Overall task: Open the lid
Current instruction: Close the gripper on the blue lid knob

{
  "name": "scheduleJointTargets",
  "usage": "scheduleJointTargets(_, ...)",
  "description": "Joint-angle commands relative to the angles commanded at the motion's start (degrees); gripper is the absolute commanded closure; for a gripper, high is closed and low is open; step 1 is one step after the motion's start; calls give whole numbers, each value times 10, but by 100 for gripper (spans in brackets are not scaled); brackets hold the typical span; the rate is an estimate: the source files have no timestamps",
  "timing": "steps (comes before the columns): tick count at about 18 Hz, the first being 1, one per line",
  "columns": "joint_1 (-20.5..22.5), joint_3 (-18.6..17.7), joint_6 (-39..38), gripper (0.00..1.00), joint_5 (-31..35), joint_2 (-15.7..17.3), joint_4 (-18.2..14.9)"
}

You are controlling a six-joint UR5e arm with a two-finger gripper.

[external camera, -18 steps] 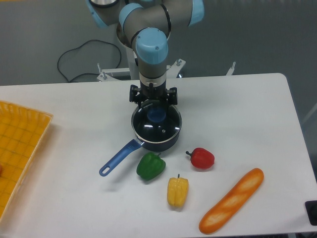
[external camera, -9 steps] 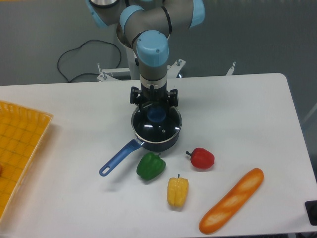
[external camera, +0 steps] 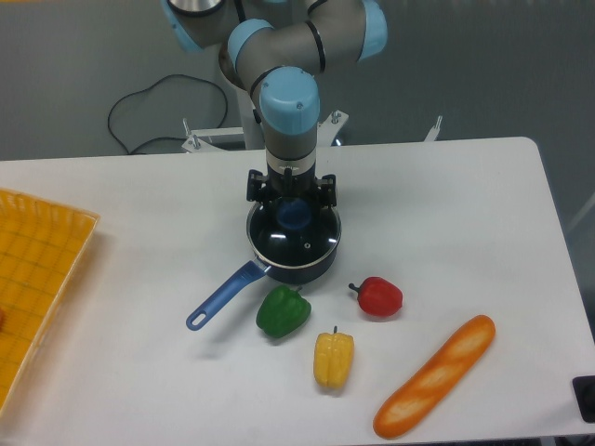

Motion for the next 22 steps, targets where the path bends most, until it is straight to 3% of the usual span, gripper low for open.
scheduleJointTargets(9, 0, 5, 1, 5, 0, -4, -2)
scheduleJointTargets(22, 0, 4, 3, 42, 0, -4, -2)
